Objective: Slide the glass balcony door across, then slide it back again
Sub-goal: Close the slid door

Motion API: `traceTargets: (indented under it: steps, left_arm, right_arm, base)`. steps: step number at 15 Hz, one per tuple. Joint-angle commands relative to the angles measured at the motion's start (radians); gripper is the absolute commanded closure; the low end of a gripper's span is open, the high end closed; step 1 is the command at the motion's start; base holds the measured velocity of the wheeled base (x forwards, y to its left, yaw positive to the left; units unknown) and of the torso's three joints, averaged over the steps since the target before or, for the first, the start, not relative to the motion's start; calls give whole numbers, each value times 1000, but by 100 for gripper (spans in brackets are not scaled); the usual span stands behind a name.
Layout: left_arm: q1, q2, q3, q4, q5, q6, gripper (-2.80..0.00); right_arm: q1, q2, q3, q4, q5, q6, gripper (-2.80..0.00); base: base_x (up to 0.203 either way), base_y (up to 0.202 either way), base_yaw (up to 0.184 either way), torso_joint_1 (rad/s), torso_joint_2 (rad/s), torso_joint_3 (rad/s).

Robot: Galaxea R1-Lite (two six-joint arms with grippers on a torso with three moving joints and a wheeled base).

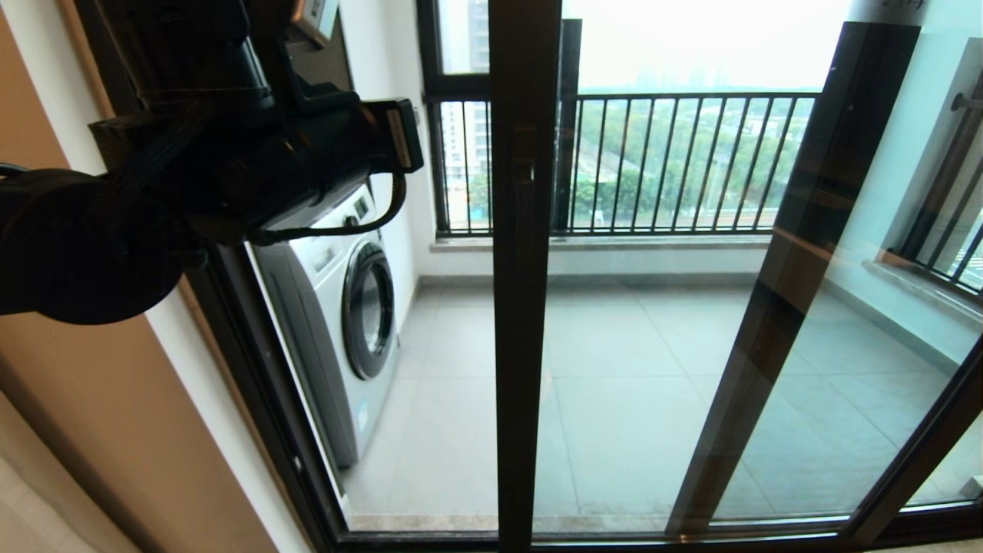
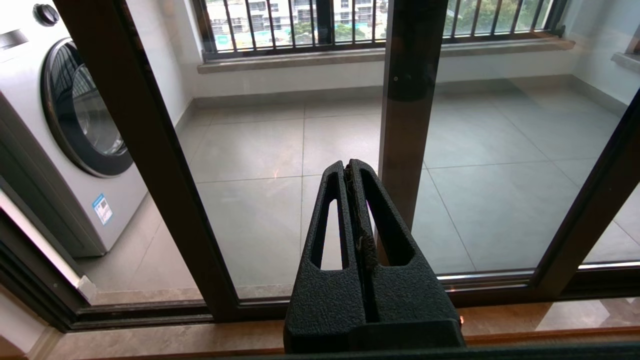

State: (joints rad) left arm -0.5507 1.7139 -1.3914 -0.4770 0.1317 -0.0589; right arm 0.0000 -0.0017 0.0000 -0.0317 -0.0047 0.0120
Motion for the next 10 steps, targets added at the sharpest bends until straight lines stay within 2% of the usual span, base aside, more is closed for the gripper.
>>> traceTargets:
  steps: [1,5,10]
  left_arm:
    - [-34,126,-96,-2,2,1,0]
    - [-110,213,-172,-8,3,2,0]
    - [-206,240,-184,-8,1,41,0]
  right_arm:
    - [0,2,12,-1,0,0,0]
    - [0,2,12,-1,0,0,0]
    - [0,2,12,-1,0,0,0]
  base:
    - [0,0,0,0,0,0]
    - [0,0,0,0,0,0]
    - [0,0,0,0,0,0]
